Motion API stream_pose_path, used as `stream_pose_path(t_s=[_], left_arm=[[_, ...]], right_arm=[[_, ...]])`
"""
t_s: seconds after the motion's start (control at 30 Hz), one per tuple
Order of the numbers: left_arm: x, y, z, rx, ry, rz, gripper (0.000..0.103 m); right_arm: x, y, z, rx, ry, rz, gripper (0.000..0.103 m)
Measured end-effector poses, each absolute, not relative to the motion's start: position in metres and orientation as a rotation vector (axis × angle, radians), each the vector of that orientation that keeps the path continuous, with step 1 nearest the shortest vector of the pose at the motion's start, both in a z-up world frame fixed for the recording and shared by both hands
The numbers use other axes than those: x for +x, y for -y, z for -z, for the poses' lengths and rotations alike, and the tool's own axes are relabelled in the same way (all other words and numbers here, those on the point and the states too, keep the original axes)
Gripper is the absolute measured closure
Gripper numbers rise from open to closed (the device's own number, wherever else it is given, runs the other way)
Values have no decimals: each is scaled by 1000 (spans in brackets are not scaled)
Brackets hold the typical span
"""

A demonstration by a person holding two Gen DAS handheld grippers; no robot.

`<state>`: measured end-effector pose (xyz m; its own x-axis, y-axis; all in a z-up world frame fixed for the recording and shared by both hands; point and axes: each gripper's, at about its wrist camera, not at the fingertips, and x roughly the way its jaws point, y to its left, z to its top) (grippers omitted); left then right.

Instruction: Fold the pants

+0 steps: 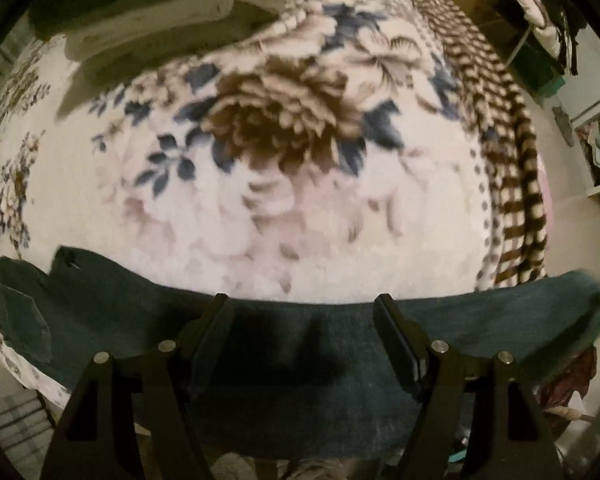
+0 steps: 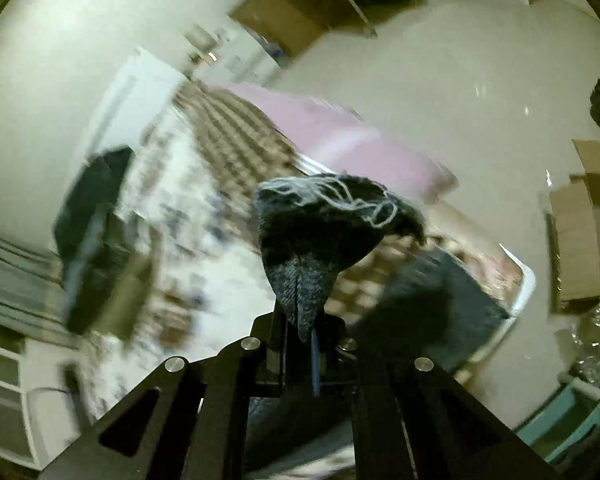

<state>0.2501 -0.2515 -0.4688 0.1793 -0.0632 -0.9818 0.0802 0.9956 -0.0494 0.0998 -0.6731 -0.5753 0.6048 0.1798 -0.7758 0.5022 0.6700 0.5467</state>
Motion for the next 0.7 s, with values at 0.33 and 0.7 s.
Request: stream_pose_path(t_s=[0.33,0.7], left_arm=[[226,261,500,28,-1491,111,32],[227,262,484,33,-1440,111,32]], right_arm=[[42,707,689,1143,-1071,408,44],[80,667,579,838,-868,355,99]])
